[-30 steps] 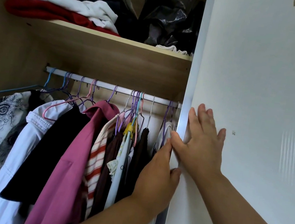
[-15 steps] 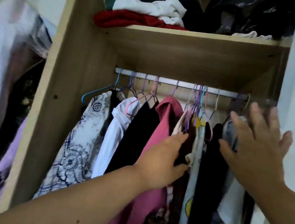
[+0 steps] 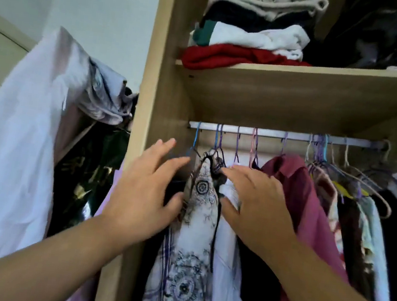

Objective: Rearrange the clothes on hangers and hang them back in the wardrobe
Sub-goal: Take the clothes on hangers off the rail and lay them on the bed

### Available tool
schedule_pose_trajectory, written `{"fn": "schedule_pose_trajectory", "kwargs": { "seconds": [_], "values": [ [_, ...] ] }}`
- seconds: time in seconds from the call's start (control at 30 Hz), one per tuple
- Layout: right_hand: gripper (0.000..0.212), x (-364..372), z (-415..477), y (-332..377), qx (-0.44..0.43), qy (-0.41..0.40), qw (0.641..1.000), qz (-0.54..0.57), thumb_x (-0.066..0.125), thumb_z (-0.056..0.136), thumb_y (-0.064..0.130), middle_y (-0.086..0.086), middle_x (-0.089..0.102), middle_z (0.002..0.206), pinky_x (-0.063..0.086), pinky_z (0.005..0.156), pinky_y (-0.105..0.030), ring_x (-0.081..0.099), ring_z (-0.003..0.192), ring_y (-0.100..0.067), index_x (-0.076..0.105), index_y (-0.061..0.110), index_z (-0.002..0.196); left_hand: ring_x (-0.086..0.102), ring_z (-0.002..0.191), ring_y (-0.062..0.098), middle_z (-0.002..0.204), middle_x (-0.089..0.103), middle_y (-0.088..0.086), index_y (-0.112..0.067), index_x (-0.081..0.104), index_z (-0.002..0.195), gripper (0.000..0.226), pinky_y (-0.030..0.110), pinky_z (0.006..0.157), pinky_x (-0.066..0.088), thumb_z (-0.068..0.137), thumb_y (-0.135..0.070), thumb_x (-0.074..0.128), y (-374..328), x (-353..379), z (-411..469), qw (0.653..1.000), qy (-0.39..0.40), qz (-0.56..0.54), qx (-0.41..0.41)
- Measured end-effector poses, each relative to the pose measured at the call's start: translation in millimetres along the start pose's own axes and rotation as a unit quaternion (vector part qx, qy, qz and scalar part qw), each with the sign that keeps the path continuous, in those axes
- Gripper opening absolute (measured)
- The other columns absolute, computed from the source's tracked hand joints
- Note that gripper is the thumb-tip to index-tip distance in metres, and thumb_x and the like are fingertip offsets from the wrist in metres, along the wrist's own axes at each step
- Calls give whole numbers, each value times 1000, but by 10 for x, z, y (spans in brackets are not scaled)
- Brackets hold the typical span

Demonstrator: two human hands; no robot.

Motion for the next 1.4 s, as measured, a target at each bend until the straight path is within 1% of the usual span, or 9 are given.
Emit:
{"fn": "schedule_pose_trajectory", "kwargs": {
  "seconds": [0.07, 0.17, 0.23, 0.4, 0.6, 0.87, 0.97, 1.17, 1.4],
  "values": [
    [57, 224, 201, 182, 22, 26, 997, 65, 56, 82, 34, 6, 52, 132, 36, 102, -37, 46, 124, -13, 43, 28, 137, 25, 142, 29, 154, 23, 13, -18, 38, 140, 66, 42, 114, 26, 78, -28, 57, 378, -117, 110, 999, -31, 2, -31],
    [68, 593, 560, 360, 75, 68, 981, 162, 59, 87, 31, 7, 39, 144, 21, 97, -10, 36, 127, -5, 27, 27, 146, 10, 145, 16, 159, 5, 7, -12, 13, 150, 85, 13, 112, 5, 82, -12, 63, 832, -128, 281, 993, -32, -68, -89],
    [74, 870, 760, 388, 107, 101, 973, 179, 61, 86, 33, 4, 36, 147, 18, 92, -8, 37, 130, -8, 22, 25, 148, 10, 143, 10, 159, 7, 4, -12, 2, 151, 89, 2, 102, 2, 84, -13, 62, 993, -31, 331, 983, -19, -135, -120],
    [79, 1407, 1099, 362, 184, 147, 948, 214, 64, 83, 34, -6, 45, 142, 40, 102, -32, 47, 127, -22, 21, 20, 147, 36, 134, 16, 154, 28, -2, -25, 4, 151, 88, 25, 106, 32, 82, -23, 59, 1137, 84, 575, 959, -27, -235, -154],
    [56, 1586, 1315, 217, 216, 169, 950, 150, 60, 87, 26, -9, 54, 131, 38, 81, -24, 51, 120, -25, 37, 17, 137, 56, 112, 19, 127, 59, -4, -34, 32, 143, 71, 30, 91, 45, 80, -34, 64, 1315, 18, 655, 938, -113, -241, -223],
    [21, 1935, 1283, -152, 290, 259, 919, 58, 48, 90, 9, -15, 59, 119, 42, 78, -28, 56, 112, -31, 53, 4, 109, 58, 109, 17, 123, 61, -7, -35, 38, 140, 66, 28, 89, 46, 79, -39, 64, 1347, 19, 611, 936, -128, -237, -228],
    [26, 2018, 1279, -307, 327, 234, 914, 62, 44, 92, 12, -15, 58, 121, 45, 85, -31, 55, 114, -32, 55, 1, 114, 60, 106, 18, 118, 63, -6, -36, 41, 137, 62, 26, 85, 44, 80, -38, 65, 1340, 9, 613, 937, -136, -232, -222],
    [29, 1864, 1303, -509, 375, 135, 904, 156, 42, 93, 19, -13, 62, 111, 37, 71, -25, 59, 105, -31, 60, 6, 112, 60, 103, 20, 114, 64, -5, -35, 43, 134, 60, 25, 81, 43, 80, -37, 65, 1328, -2, 630, 940, -140, -221, -219],
    [26, 1382, 1377, -607, 325, 86, 925, 178, 48, 93, 21, -14, 66, 98, 41, 72, -26, 61, 95, -32, 67, 5, 101, 61, 101, 22, 111, 65, -4, -35, 45, 131, 62, 30, 84, 47, 72, -48, 59, 1343, -20, 634, 937, -131, -224, -233]
  ]
}}
Point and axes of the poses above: each hand's wrist, its own z-axis towards the middle knuckle, its own x-axis out of the palm, y = z × x, the point moved 10 cm from there along z, towards the middle knuckle
